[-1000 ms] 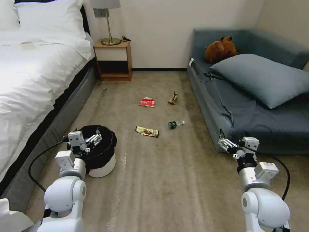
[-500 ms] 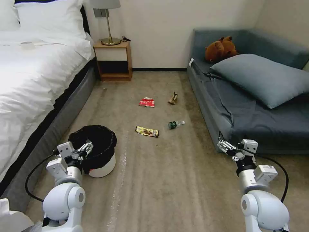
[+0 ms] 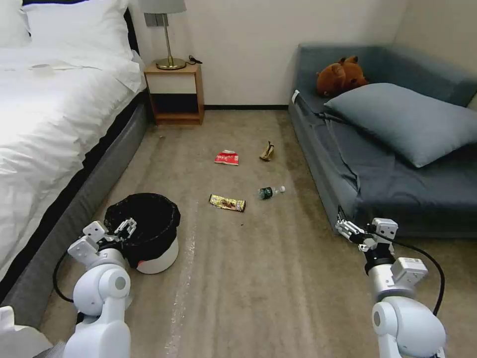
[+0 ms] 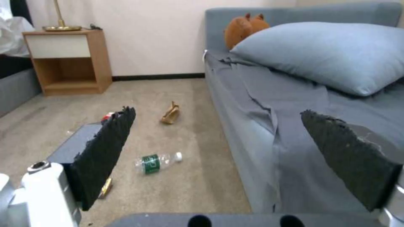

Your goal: Pick up the trash bin, then pick up the garbage on the floor and place it into the trash bin.

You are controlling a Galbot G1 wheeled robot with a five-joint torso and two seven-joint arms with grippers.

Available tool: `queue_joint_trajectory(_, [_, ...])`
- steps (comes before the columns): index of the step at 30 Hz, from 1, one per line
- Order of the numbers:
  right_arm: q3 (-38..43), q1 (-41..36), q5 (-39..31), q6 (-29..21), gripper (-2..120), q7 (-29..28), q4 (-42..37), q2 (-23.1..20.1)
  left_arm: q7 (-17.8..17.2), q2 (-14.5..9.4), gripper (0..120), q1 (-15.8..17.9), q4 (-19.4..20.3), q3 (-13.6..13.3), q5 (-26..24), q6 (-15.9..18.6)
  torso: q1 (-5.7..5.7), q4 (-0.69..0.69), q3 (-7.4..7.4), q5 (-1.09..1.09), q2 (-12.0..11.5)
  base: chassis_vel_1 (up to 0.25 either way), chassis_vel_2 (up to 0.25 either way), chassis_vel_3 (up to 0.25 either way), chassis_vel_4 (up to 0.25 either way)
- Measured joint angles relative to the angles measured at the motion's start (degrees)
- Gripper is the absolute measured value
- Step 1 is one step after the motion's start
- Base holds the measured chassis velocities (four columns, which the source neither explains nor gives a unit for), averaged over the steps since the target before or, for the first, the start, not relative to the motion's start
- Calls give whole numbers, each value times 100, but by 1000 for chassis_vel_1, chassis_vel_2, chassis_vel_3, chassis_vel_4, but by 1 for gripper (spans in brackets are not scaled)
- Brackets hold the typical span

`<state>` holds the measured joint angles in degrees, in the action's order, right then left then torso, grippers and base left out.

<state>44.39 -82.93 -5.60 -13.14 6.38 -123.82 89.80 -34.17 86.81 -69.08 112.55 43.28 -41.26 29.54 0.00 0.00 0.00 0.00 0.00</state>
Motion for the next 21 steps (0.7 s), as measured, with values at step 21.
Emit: queue_joint_trajectory(21, [6,-94,10,215,100,15,55,45,-589,-232,95,667,-1198,347,-802,-154,0,0,0,0,0,0,0,0,0])
